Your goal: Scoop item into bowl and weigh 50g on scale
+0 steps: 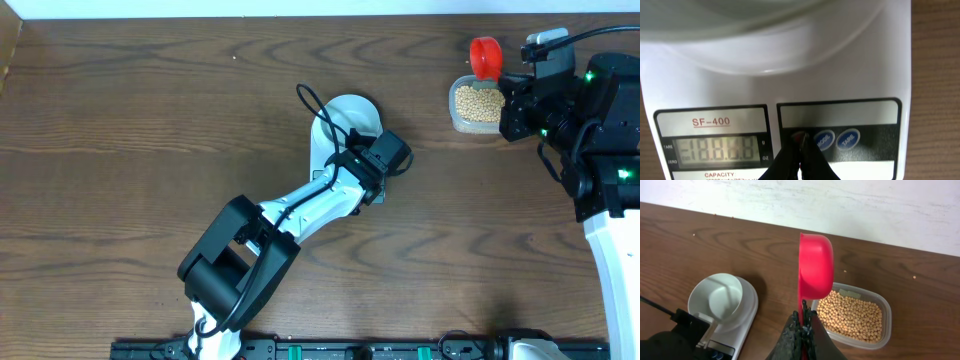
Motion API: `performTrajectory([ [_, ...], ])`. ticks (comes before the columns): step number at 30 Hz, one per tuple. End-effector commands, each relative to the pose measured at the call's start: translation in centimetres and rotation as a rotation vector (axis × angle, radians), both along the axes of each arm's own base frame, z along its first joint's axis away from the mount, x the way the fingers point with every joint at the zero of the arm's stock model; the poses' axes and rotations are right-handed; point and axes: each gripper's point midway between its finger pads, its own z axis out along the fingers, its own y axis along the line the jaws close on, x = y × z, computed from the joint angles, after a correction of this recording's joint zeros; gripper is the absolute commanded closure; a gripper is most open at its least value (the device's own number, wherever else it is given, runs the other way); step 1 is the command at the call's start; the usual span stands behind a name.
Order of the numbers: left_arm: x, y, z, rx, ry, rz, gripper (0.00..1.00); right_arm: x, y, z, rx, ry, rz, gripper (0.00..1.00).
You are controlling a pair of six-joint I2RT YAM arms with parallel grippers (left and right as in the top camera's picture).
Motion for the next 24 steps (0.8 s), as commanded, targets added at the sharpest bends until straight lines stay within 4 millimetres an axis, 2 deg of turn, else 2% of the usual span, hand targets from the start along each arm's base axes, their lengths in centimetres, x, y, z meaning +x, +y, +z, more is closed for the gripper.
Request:
performTrajectory([
  [1,-1.3,1.2,-3.7,0.055,0.088,0.015,0.93,0.2,-0.3,1.1,-0.016,-0.031,-0.005,0.99],
  [11,-1.8,2.6,-4.7,0.073,0.149,0.040,0.93,-0.1,-0.3,0.7,-0.017,-0.009,-0.005,0.99],
  [24,-2.7,2.8,-4.9,0.111,0.170,0.020,0.93,-0.3,-0.3,0.4,-0.016,0.006,-0.005,0.99],
])
